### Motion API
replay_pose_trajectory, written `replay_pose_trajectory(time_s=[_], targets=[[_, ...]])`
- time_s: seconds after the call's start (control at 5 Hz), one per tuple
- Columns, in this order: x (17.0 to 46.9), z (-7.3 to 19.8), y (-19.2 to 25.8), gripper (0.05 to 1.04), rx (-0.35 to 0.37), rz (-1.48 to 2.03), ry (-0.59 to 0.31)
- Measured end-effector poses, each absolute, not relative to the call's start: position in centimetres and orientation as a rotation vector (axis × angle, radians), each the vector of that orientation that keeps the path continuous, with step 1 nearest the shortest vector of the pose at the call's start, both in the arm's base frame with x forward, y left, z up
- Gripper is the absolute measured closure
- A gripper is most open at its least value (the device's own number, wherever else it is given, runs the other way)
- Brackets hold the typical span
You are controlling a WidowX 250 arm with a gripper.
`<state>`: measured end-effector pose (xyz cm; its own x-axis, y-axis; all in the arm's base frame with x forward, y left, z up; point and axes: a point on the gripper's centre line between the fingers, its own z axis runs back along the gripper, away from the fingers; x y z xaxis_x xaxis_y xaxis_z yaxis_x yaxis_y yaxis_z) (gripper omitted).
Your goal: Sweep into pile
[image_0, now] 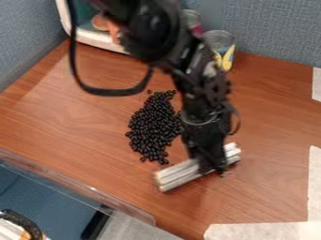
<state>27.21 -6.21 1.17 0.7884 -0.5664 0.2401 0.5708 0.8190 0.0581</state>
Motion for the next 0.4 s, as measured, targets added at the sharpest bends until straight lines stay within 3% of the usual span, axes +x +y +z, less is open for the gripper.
replay_pose_trajectory(time_s=[0.4], targets=[[27.3,0.8,-3.3,0.747,-0.004,-0.666,-0.264]])
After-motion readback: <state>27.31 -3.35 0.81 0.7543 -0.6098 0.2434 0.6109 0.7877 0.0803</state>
